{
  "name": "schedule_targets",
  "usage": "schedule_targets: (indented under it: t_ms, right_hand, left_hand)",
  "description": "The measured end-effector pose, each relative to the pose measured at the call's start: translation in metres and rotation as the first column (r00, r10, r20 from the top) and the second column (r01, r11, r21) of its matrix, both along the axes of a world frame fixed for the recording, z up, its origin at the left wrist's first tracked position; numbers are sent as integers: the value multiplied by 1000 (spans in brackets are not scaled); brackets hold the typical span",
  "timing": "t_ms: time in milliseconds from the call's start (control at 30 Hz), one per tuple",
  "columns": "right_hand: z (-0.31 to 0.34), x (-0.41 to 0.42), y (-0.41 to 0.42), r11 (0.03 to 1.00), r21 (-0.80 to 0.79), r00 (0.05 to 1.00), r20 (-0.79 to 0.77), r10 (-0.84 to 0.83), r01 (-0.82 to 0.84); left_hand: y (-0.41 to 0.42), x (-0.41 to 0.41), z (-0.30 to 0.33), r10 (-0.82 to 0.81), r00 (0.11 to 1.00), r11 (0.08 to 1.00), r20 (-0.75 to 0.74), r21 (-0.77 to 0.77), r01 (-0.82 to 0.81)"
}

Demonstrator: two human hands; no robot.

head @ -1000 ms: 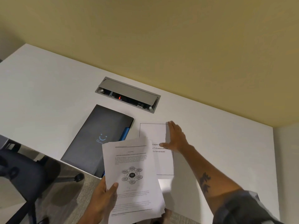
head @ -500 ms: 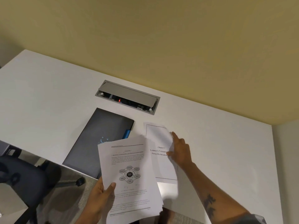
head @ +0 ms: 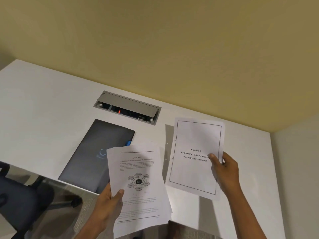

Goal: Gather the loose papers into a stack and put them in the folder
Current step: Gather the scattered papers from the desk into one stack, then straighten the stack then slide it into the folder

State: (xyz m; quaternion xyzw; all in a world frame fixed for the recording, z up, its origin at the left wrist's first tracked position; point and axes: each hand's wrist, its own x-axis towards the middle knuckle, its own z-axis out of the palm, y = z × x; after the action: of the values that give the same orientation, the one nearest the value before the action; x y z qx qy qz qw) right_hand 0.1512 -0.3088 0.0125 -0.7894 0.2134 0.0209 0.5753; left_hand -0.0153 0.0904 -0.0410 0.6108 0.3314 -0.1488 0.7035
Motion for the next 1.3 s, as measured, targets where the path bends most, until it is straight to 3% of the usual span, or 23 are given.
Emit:
schedule_targets:
  t_ms: [200, 433, 700, 833, 933, 1000, 1133, 1300]
  right_hand:
    - [22, -23, 11, 986, 119, 991, -55, 122, -115]
    - [-7, -67, 57, 963, 53, 952, -145, 269, -264]
    - [-18, -91, 81, 975, 168, 962, -208, 178, -145]
    - [-16, -94, 79, 985, 123, 965, -220, 145, -121]
    - [-13, -95, 78, 987, 121, 968, -216, 131, -107]
    - [-12, -95, 75, 989, 118, 973, -199, 114, -92]
    - [-6, -91, 68, 988, 150, 988, -140, 60, -39]
    - [-1, -87, 57, 987, 162, 1000, -27, 15, -11]
  left_hand:
    - [-19, 10, 3, -81, 997, 997, -3, -12, 80]
    - [-47, 19, 17, -143, 990, 988, -18, 54, 144]
    - [-62, 26, 28, -201, 980, 976, -2, -81, 200]
    - [-69, 29, 18, -110, 989, 989, -95, -113, 99]
    - [-76, 36, 20, -146, 977, 984, -153, -122, 128]
    - [-83, 43, 25, -177, 980, 982, -91, -79, 171]
    - [-95, 65, 35, -335, 940, 927, 70, 203, 315]
    - [-105, 85, 41, -317, 932, 901, 177, 362, 238]
